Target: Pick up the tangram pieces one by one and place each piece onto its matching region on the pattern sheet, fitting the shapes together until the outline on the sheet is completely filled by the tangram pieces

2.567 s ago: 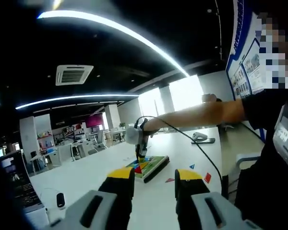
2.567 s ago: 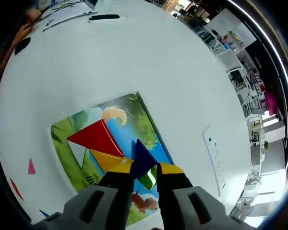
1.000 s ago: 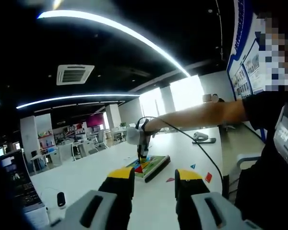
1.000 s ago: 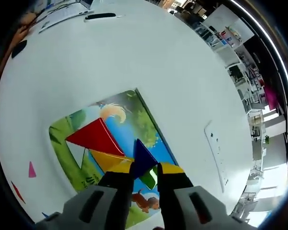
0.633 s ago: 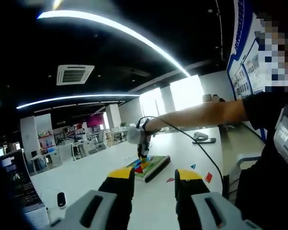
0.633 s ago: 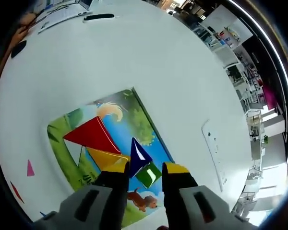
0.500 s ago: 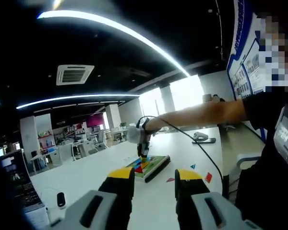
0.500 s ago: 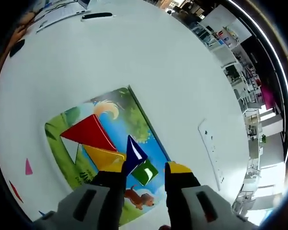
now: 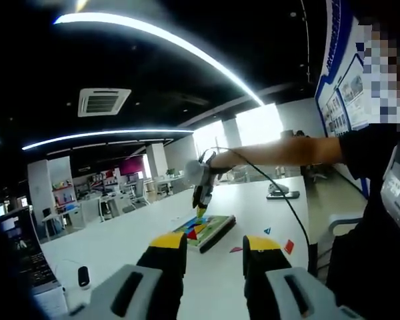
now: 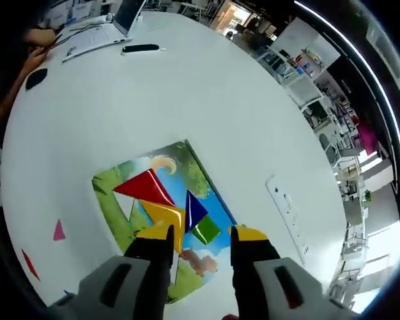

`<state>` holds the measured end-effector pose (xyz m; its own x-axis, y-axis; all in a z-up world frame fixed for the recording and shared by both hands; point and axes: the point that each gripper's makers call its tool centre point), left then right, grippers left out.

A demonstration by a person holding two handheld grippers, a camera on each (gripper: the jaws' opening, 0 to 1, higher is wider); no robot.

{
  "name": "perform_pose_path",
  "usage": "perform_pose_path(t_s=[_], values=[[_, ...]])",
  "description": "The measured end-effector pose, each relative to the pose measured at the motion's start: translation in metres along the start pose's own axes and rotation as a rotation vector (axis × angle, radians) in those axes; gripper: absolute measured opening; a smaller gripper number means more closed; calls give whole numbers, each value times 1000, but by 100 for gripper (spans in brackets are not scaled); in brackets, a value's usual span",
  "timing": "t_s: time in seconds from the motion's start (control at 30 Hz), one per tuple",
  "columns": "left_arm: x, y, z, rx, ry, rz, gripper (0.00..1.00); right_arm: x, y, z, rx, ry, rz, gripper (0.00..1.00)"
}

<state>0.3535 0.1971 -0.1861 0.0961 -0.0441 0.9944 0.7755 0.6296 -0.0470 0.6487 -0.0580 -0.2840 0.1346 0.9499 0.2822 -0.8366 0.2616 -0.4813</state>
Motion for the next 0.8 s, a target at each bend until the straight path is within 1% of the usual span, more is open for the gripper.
perform_pose_path(t_s=[0.07, 0.13, 0.2, 0.27, 0.33, 0.37, 0.4, 0.5, 0.6, 0.63, 0.67, 0.8], values=[[-1, -1, -1, 0, 2, 0, 35, -3, -3, 8, -18, -23, -32, 35], [-1, -1, -2, -1, 5, 0, 35, -1, -1, 17, -25, -83, -48, 36], [-1, -1, -3, -2, 7, 1, 35, -4, 1, 26, -33, -106, -90, 37], [-2, -2, -4, -3, 10, 1, 35, -3, 7, 37, -34, -175, -95, 37], [-2, -3, -5, -4, 12, 2, 35, -7, 9, 45, -47, -202, -132, 37], [-2, -4, -5, -4, 13, 1, 35, -11, 12, 50, -48, -207, -132, 37], [-3, -5, -5, -6, 15, 1, 35, -11, 15, 54, -53, -228, -129, 37], [-2, -5, -6, -6, 17, 1, 35, -13, 20, 67, -71, -279, -159, 37], [-3, -6, -7, -8, 19, 0, 35, -8, 28, 81, -89, -362, -178, 37], [-3, -6, -7, -8, 20, 1, 35, -10, 34, 86, -84, -376, -185, 37], [-3, -6, -8, -8, 21, -1, 35, -11, 34, 88, -85, -383, -187, 37], [-3, -7, -8, -7, 22, 0, 35, -15, 50, 101, -93, -441, -183, 37]])
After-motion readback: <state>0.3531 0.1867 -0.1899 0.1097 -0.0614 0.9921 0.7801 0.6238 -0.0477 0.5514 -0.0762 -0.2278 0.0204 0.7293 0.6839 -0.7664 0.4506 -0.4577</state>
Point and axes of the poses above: the point that each gripper's makers call its tool centre point, and the gripper's own axes: z roughly backward along the fingers, y roughly to its left, x roughly out of its top, and after that the axes turned 15 degrees about z, right-handed
